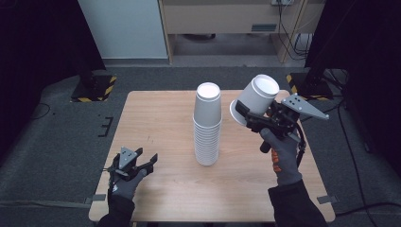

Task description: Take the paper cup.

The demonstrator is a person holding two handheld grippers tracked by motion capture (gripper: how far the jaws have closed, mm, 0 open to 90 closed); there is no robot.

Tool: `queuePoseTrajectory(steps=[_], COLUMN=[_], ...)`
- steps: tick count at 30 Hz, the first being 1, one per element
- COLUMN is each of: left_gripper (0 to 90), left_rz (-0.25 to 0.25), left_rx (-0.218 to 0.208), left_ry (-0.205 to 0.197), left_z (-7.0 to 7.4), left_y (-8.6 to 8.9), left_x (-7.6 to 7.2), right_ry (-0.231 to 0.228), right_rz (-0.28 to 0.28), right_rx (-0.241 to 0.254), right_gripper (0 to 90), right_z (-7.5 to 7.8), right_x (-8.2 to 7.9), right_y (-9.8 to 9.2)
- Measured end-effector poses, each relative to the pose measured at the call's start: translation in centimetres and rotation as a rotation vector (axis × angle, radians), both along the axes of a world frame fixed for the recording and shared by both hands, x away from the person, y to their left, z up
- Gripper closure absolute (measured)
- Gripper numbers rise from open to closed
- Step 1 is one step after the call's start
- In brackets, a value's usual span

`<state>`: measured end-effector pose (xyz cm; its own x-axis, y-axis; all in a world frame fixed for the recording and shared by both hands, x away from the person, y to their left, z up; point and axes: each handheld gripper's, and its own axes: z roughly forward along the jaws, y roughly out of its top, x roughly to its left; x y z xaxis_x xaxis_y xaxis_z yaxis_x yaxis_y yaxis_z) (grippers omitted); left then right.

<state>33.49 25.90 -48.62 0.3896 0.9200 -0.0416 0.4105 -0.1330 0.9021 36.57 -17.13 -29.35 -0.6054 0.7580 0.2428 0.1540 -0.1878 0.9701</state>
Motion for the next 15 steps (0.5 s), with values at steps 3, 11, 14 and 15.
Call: queuePoseTrajectory(steps=[3,11,14,15], left_gripper=[31.7,32.0,32.1,32.3], left_rz=[-0.001,-0.010,-0.016,-0.019], left_rx=[-0.005,-0.015,-0.019,-0.015], left_ry=[0.000,-0.016,-0.022,-0.024], left_z=[0.1,0.4,0.5,0.5], left_y=[-0.1,-0.2,-0.4,-0.5], left_x=[-0.1,-0.3,-0.4,-0.4], right_ry=[0.015,0.051,0.063,0.068], right_rz=[-0.001,-0.002,-0.001,-0.002], right_rx=[0.005,0.023,0.037,0.037], right_gripper=[14.6,14.6,14.6,14.6], right_z=[-0.9,-3.0,-3.6,-3.9], right_x=[-0.3,-1.0,-1.2,-1.3], right_y=[-0.6,-1.7,-2.0,-2.1])
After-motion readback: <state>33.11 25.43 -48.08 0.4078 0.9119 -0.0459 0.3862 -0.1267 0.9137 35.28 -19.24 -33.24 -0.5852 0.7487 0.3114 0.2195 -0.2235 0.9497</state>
